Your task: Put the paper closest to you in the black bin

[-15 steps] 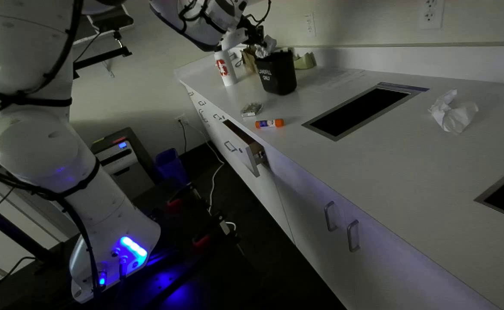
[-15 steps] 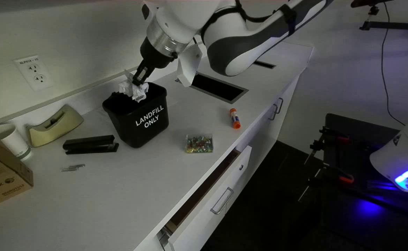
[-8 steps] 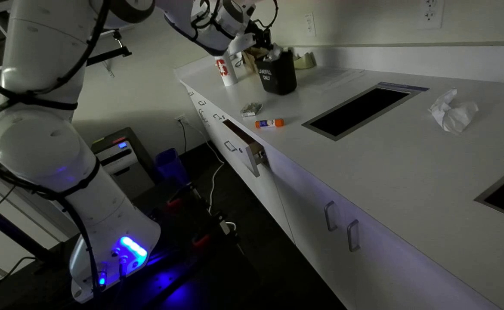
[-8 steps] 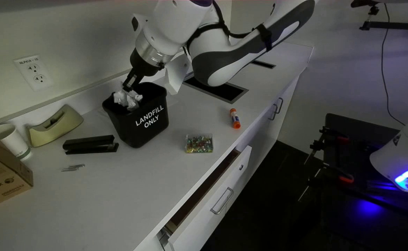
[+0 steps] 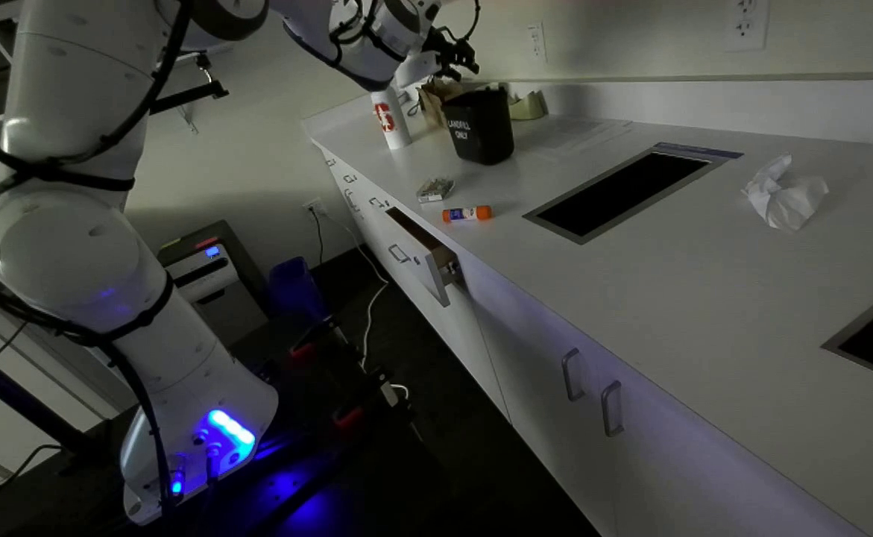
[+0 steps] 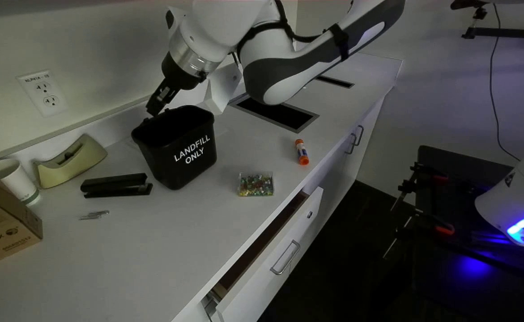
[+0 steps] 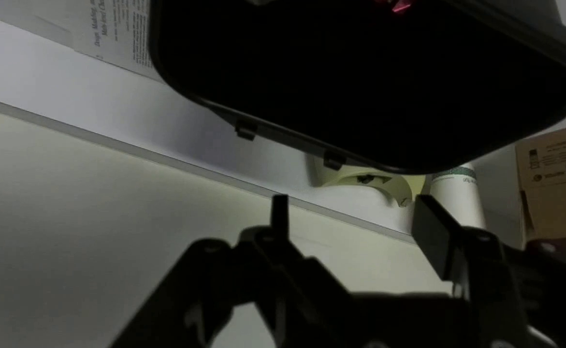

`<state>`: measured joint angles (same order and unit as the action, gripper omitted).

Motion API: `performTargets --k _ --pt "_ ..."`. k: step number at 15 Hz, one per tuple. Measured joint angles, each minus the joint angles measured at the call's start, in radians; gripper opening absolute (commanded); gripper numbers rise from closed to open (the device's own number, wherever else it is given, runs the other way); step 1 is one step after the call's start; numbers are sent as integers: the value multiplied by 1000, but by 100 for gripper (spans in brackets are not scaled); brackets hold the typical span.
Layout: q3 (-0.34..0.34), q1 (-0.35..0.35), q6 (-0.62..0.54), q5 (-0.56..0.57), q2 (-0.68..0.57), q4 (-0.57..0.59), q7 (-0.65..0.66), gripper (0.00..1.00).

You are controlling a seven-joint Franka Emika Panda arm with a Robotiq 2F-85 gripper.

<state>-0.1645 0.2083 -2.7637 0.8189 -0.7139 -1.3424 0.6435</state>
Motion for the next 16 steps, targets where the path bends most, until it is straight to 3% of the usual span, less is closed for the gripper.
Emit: performTargets --k 3,7,13,16 --pt "-5 -3 47 -21 57 -29 8 100" --pt "0 -5 115 -100 210 -162 -6 100" --pt "12 -1 124 -415 500 -457 -169 100" --pt "12 -1 152 -512 631 -585 -222 100"
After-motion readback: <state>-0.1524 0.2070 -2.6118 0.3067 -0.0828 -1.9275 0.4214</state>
